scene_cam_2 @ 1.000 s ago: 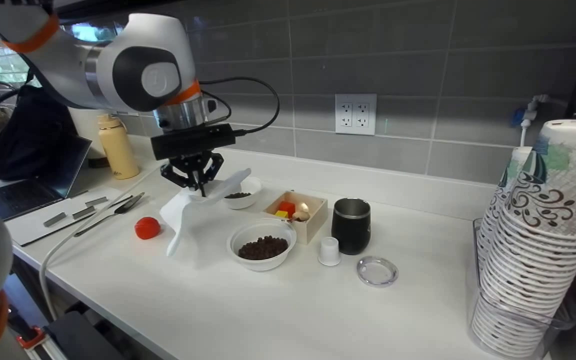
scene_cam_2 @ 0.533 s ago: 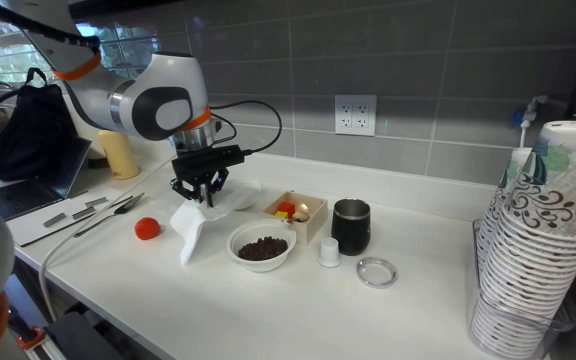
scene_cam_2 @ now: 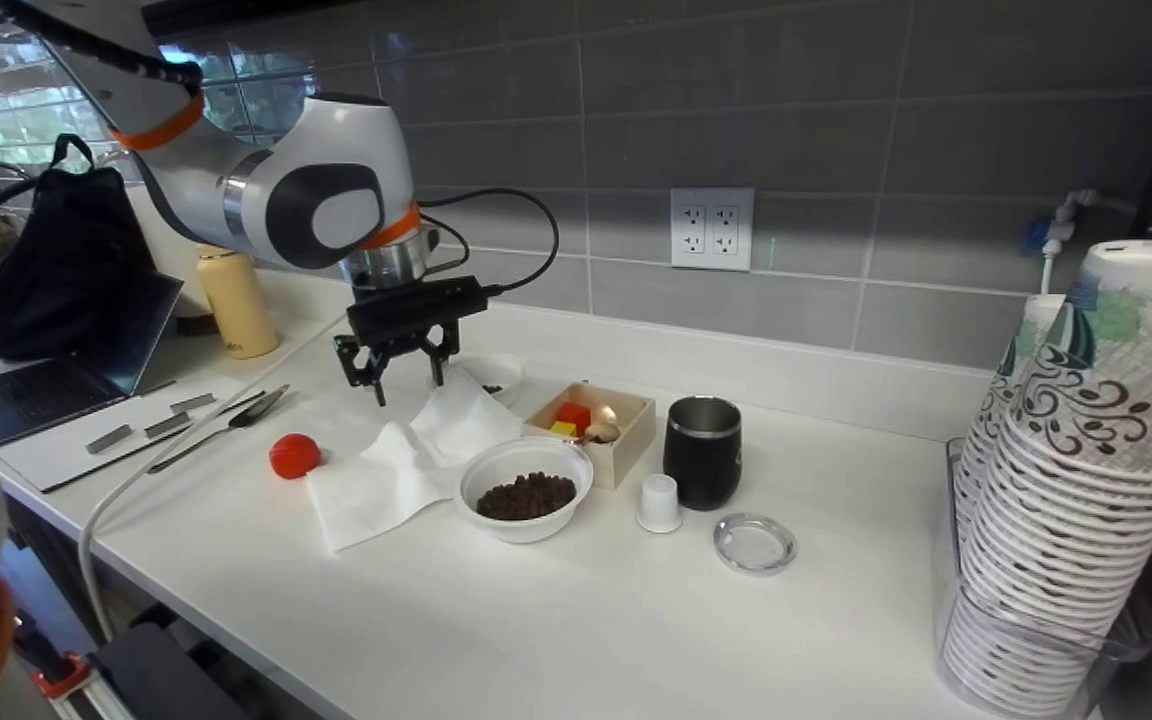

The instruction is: Use the napkin to wipe the surface

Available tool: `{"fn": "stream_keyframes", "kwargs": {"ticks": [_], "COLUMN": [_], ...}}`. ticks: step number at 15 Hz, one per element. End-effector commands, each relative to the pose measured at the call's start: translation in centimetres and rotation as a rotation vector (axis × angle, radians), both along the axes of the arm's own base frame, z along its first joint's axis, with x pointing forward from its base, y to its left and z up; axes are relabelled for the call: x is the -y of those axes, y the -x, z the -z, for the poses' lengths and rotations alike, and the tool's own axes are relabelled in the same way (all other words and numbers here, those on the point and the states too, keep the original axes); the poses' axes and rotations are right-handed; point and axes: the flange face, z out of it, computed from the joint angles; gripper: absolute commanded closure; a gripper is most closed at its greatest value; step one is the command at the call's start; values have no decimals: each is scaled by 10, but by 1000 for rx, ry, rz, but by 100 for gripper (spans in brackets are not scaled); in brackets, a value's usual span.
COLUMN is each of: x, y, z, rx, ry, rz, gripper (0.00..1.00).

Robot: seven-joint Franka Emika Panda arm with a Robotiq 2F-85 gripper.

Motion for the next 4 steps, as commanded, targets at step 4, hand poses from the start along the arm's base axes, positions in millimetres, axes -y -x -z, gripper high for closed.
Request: {"fn": "stream_keyframes", "kwargs": {"ticks": [4], "x": [28], "y": [23], "z": [-34], "rx": [2], "ry": [65], "rz": [136], "gripper": [0]}}
